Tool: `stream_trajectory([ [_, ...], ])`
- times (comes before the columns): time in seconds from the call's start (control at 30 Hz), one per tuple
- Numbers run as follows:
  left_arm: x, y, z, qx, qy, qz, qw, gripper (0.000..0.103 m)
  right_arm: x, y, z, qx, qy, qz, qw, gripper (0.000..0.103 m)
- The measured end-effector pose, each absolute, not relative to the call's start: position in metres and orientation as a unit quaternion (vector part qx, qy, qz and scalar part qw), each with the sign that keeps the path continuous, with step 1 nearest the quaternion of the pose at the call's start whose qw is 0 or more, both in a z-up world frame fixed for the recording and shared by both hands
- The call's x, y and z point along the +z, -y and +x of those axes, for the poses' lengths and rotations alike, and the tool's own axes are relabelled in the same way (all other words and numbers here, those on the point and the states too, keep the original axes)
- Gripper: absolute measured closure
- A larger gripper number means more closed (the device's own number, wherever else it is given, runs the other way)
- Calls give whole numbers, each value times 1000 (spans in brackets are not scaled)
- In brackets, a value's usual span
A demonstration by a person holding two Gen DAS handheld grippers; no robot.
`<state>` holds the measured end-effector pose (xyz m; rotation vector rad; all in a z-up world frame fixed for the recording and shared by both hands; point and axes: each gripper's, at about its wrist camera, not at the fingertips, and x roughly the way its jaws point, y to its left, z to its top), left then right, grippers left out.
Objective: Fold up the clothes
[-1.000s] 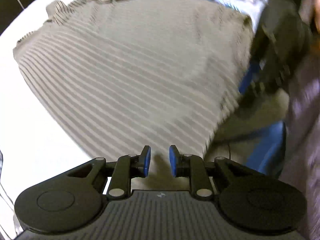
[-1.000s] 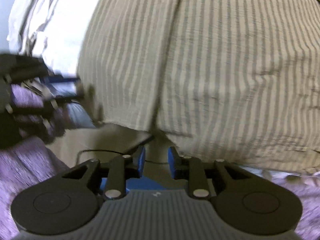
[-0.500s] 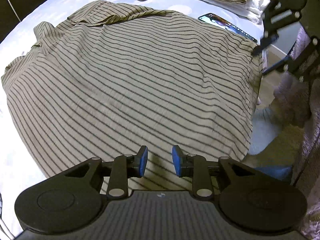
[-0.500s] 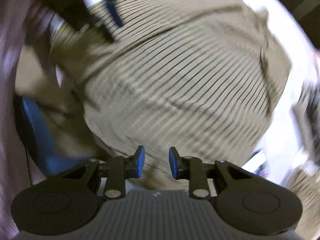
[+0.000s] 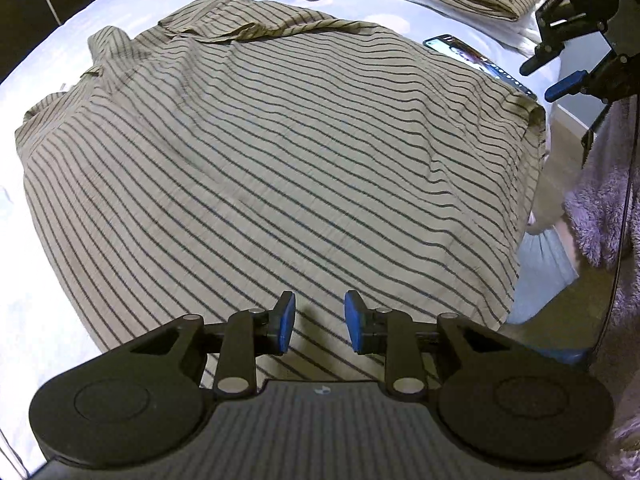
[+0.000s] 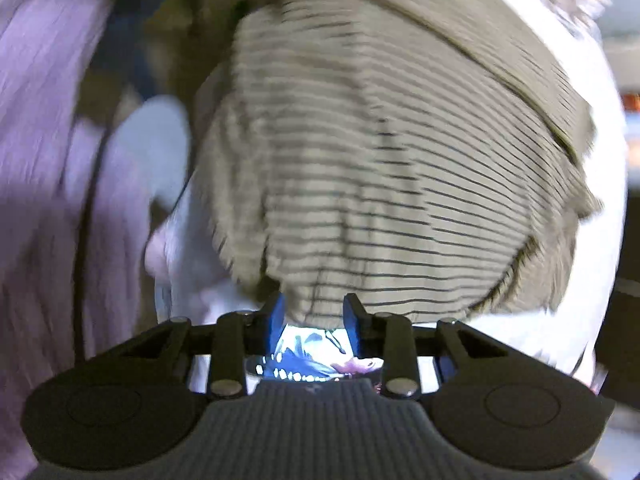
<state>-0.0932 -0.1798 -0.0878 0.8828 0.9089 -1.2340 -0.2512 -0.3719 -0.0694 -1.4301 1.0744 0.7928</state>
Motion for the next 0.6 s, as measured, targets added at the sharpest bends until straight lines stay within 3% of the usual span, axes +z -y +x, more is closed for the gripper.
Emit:
stream_trajectory([
  [0.3,-89,172,-95,-530,-396,393,639,78,-101,385,-267,390,-381,-708,449,71],
  [0.37,-88,172,-95,-530,-395,393,640,78,-104,383,-266,395,-373,-715,441,91],
  [0.6,-85,169,-96,-532,-389,388,644,78,-88,362,-255,411,-332,-745,408,99],
])
